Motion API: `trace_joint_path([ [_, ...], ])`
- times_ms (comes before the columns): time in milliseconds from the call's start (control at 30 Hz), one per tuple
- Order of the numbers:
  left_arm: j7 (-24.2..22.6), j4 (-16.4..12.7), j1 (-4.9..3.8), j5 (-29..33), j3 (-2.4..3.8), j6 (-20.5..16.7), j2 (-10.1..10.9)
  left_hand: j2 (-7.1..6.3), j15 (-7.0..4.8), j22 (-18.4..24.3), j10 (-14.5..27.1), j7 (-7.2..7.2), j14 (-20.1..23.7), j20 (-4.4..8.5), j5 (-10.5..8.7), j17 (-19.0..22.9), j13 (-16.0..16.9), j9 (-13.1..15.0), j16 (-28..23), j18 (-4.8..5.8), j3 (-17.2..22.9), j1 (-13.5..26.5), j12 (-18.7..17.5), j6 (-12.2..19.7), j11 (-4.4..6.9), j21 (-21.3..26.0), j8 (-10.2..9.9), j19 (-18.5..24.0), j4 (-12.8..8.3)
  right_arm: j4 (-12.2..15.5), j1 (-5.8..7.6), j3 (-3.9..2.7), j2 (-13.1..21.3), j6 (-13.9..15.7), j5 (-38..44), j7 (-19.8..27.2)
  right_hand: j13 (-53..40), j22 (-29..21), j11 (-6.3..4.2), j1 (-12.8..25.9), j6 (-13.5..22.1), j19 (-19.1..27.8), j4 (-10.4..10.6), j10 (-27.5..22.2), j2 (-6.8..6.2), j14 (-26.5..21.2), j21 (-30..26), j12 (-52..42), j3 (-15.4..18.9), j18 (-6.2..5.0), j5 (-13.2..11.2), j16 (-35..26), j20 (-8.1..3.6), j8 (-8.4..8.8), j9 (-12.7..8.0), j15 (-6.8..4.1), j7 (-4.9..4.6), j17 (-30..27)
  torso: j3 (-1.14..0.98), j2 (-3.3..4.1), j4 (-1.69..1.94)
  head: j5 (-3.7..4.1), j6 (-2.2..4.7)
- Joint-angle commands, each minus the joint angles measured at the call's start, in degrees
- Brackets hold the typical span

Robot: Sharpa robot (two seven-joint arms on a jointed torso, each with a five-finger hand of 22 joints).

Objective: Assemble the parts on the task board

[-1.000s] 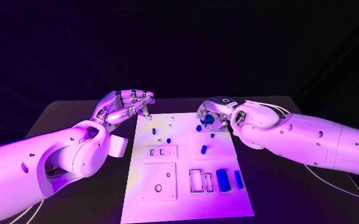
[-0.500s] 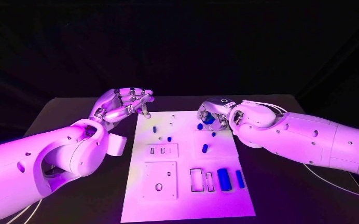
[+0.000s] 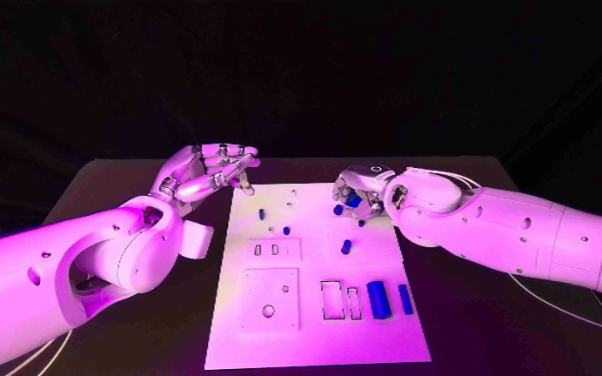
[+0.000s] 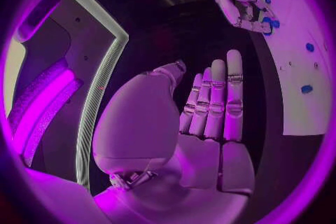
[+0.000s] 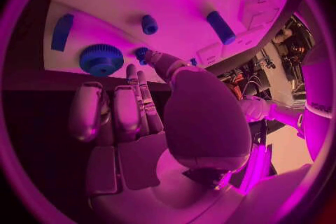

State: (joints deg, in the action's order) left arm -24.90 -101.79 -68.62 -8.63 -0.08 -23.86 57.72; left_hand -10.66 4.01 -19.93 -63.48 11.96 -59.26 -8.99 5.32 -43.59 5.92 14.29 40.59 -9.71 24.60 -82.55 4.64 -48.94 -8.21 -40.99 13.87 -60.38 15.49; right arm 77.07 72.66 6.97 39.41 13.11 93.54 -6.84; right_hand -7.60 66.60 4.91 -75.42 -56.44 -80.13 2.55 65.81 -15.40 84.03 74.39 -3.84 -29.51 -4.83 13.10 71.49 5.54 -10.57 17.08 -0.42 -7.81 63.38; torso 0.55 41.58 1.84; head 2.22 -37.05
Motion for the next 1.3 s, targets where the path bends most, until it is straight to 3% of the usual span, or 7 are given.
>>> trace_joint_path([
  [33, -0.5, -0.3, -0.18, 0.3, 0.06, 0.6, 0.0, -0.21, 0.11, -0.1, 0.3, 0.13, 0.5, -0.03, -0.2, -0.1, 0.1, 0.1, 0.4, -0.6, 0.4, 0.4, -0.2, 0.3, -0.04, -0.3, -0.4, 0.4, 0.0, -0.3, -0.07, 0.01, -0.3, -1.1, 0.4, 0.0, -0.1, 0.2, -0.15, 0.0, 0.0, -0.4, 0.5, 0.1, 0.54, 1.9, 0.3, 0.0, 0.0, 0.42, -0.3, 0.3, 0.13, 0.05, 0.1, 0.3, -0.22, 0.1, -0.07, 0.25, -0.02, -0.09, -0.05],
  [467, -0.5, -0.5, -0.34, 0.4, 0.07, 0.6, 0.2, -0.18, 0.13, -0.2, 0.3, 0.14, 0.6, -0.04, -0.2, -0.1, 0.1, 0.1, 0.4, -0.6, 0.5, 0.4, -0.2, 0.3, -0.05, -0.4, -0.4, 0.5, 0.0, -0.9, -0.2, 0.14, -1.0, -1.9, 0.0, 0.2, -0.4, 1.0, -0.15, 0.0, -1.0, -0.5, 1.1, 0.9, 1.15, 1.8, 0.9, -0.1, -0.4, 0.53, -0.3, 1.0, 0.18, -0.55, 0.7, 0.33, -0.28, 0.5, -0.13, 0.45, -0.06, -0.25, -0.17],
  [733, -0.4, -0.5, -0.4, 0.5, 0.07, 0.7, 0.2, -0.11, 0.14, -0.3, 0.3, 0.16, 0.7, -0.06, -0.19, -0.1, 0.1, 0.1, 0.4, -0.61, 0.6, 0.4, -0.2, 0.4, -0.06, -0.5, -0.4, 0.6, -0.1, -1.1, -0.23, 0.16, -1.3, -1.2, -0.6, 0.5, -0.9, 1.9, -0.34, 0.1, -2.2, -0.7, 1.8, 2.1, 1.79, 1.8, 1.5, -0.2, -0.9, 0.64, -0.2, 1.6, 0.14, -1.23, 1.3, 0.23, -0.16, 0.8, -0.06, 0.47, -0.03, -0.42, -0.19],
  [967, -0.2, -0.3, -0.42, 0.6, 0.07, 0.8, 0.1, -0.07, 0.14, -0.3, 0.4, 0.16, 0.7, -0.07, -0.19, -0.1, 0.1, 0.2, 0.4, -0.61, 0.6, 0.3, -0.3, 0.4, -0.06, -0.6, -0.4, 0.7, -0.1, -0.9, -0.23, 0.17, -1.4, 1.8, -1.1, 0.6, -1.4, 2.9, -0.79, -0.3, -3.4, -0.9, 2.2, 3.7, 2.67, 1.7, 2.1, -0.5, -1.5, 0.76, -0.2, 2.2, -0.1, -2.04, 2.1, -0.12, 0.22, 1.0, -0.05, 0.53, -0.06, -0.54, -0.12],
  [1067, -0.1, -0.2, -0.42, 0.6, 0.07, 0.9, 0.1, -0.07, 0.14, -0.3, 0.4, 0.16, 0.7, -0.07, -0.19, -0.1, 0.1, 0.2, 0.4, -0.61, 0.6, 0.3, -0.3, 0.4, -0.06, -0.6, -0.4, 0.7, -0.1, -0.8, -0.23, 0.17, -1.4, 3.9, -1.3, 0.2, -1.8, 3.4, -1.21, -1.5, -4.3, -1.0, 1.8, 4.8, 4.1, 1.7, 2.4, -0.8, -2.9, 0.81, -1.1, 2.6, -0.41, -2.91, 3.1, -0.45, 0.58, 1.1, -0.07, 0.55, -0.08, -0.65, -0.03],
  [1300, -0.1, -0.2, -0.43, 0.7, 0.08, 0.9, 0.1, -0.03, 0.14, -0.4, 0.4, 0.16, 0.7, -0.08, -0.19, -0.1, 0.1, 0.2, 0.4, -0.62, 0.7, 0.3, -0.3, 0.4, -0.07, -0.7, -0.4, 0.8, -0.2, -0.8, -0.23, 0.16, -1.7, 7.5, -1.5, -1.4, -2.2, 4.0, -1.49, -2.5, -4.9, -1.1, 0.9, 5.4, 4.56, 1.6, 2.7, -0.8, -3.7, 0.89, -0.8, 2.8, -0.65, -3.73, 4.2, -0.7, 0.78, 1.1, -0.04, 0.62, 0.0, -0.62, 0.17],
])
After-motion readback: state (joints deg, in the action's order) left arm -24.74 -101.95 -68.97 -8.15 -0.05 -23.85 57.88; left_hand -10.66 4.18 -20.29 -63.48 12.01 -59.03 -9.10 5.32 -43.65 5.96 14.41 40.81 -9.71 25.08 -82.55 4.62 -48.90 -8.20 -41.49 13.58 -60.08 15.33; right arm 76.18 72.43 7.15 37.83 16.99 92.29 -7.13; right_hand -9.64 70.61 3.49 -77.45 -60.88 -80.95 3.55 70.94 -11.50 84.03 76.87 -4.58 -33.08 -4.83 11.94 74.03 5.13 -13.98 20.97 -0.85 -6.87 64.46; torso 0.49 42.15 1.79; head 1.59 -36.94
